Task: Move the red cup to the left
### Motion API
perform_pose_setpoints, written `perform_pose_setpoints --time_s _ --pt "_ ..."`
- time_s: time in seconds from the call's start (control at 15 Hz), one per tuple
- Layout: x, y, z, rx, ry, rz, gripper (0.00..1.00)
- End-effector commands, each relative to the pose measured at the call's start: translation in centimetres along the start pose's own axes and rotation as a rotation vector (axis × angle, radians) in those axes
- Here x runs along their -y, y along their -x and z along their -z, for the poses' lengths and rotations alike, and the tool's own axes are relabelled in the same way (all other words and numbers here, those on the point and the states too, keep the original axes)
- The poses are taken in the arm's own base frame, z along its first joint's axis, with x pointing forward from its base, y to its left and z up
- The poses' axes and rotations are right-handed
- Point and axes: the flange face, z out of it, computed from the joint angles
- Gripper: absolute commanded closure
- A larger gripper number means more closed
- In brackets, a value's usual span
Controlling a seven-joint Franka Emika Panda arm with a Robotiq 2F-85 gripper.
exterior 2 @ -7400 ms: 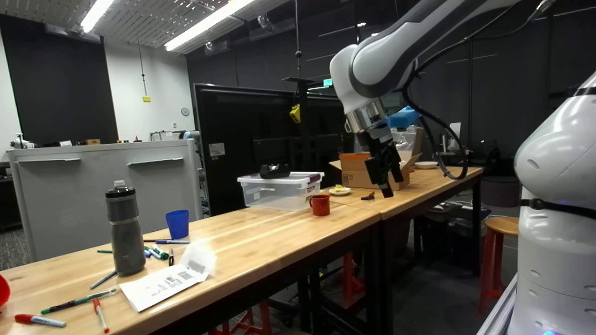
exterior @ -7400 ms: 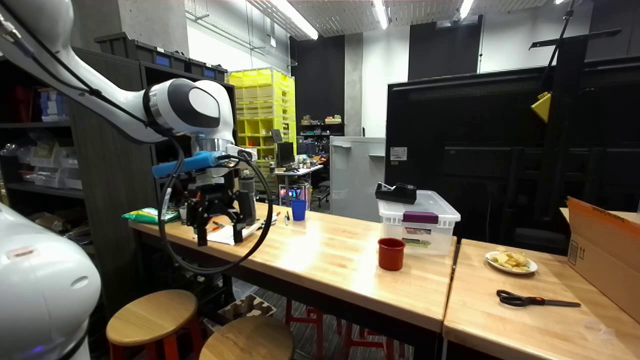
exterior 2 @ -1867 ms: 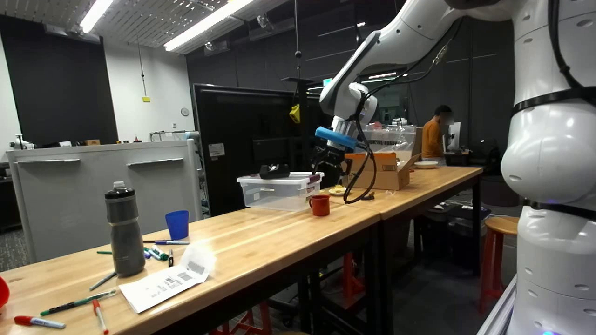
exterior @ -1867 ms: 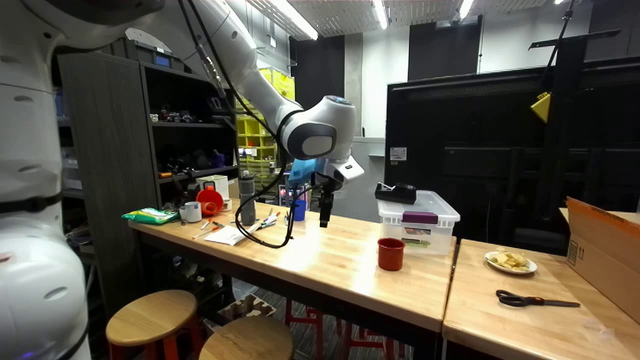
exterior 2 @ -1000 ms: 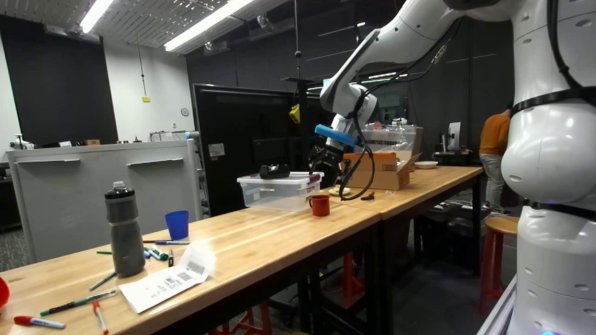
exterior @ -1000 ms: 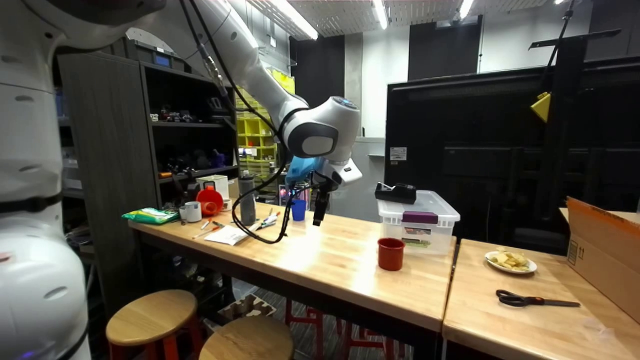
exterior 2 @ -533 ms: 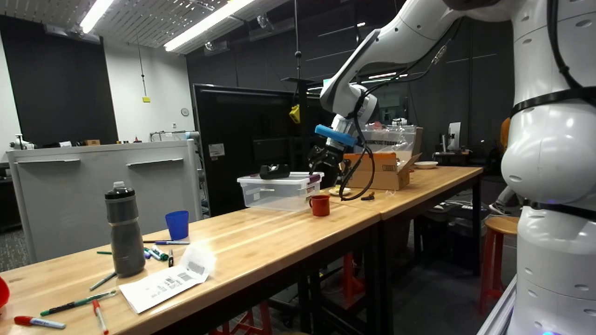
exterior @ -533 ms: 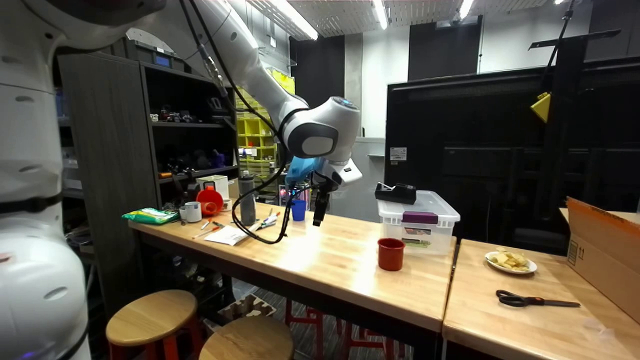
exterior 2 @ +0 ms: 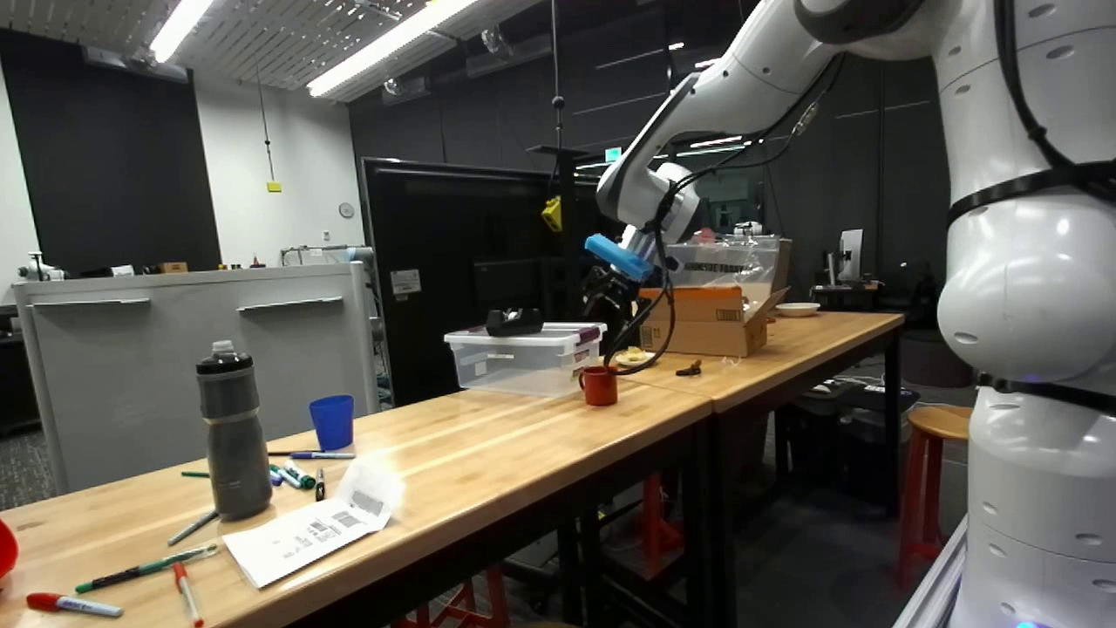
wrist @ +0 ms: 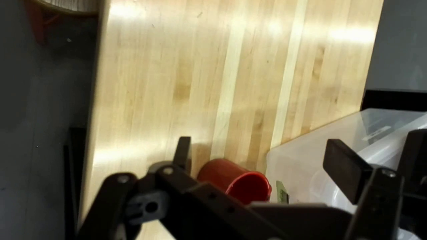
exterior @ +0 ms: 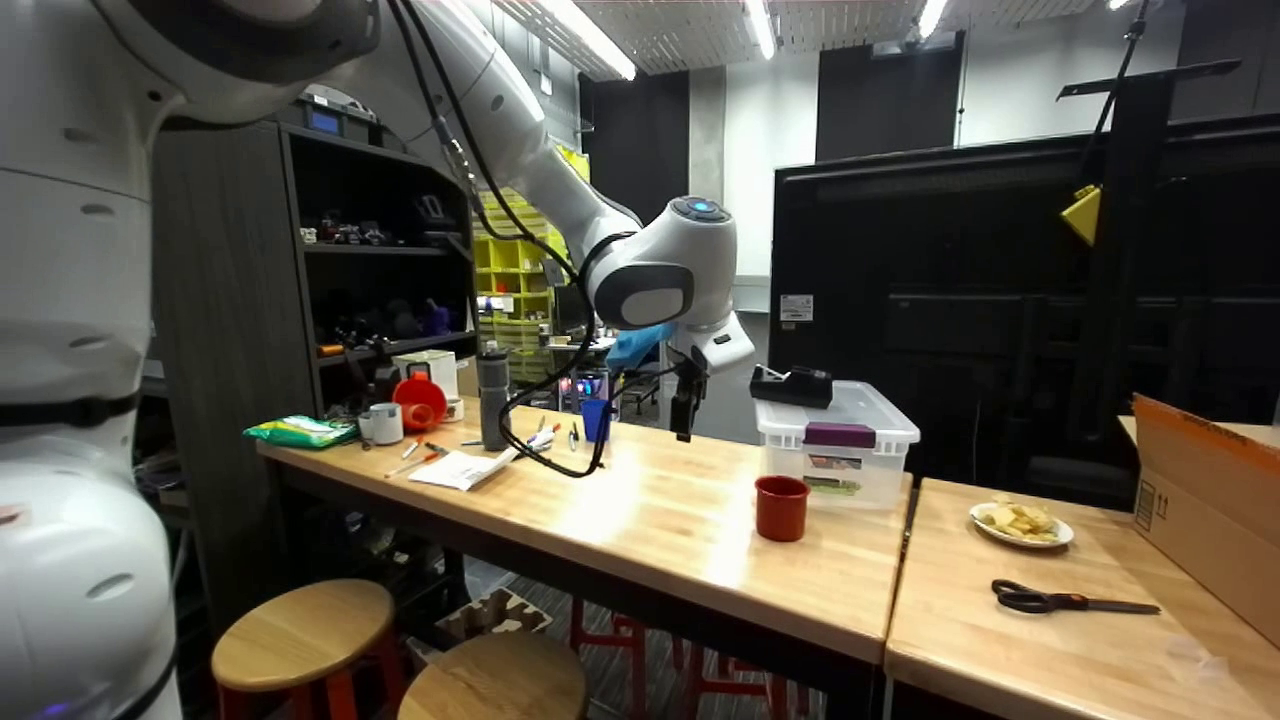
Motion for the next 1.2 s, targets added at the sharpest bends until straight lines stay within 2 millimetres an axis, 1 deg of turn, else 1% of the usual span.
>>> perform_pose_setpoints --time_s 0.0,0.13,0.33,0.6,0.93,1.07,1.13 --pt "1.6 -3.1 -1.9 -0.044 0.012 -0.137 0.00" --pt "1.9 -5.1 -3.2 -0.062 0.043 -0.214 0.00" --pt "2.4 -7.7 -4.4 -0.077 0.076 -0.302 0.00" --pt "3.0 -10.4 -4.7 -0.067 0.104 -0.375 0.00" --pt "3.6 -11.8 -4.5 0.049 0.169 -0.387 0.00" --pt "3.6 -12.4 -4.7 0.111 0.207 -0.390 0.00" --pt "4.2 -11.4 -5.0 0.130 0.225 -0.395 0.00"
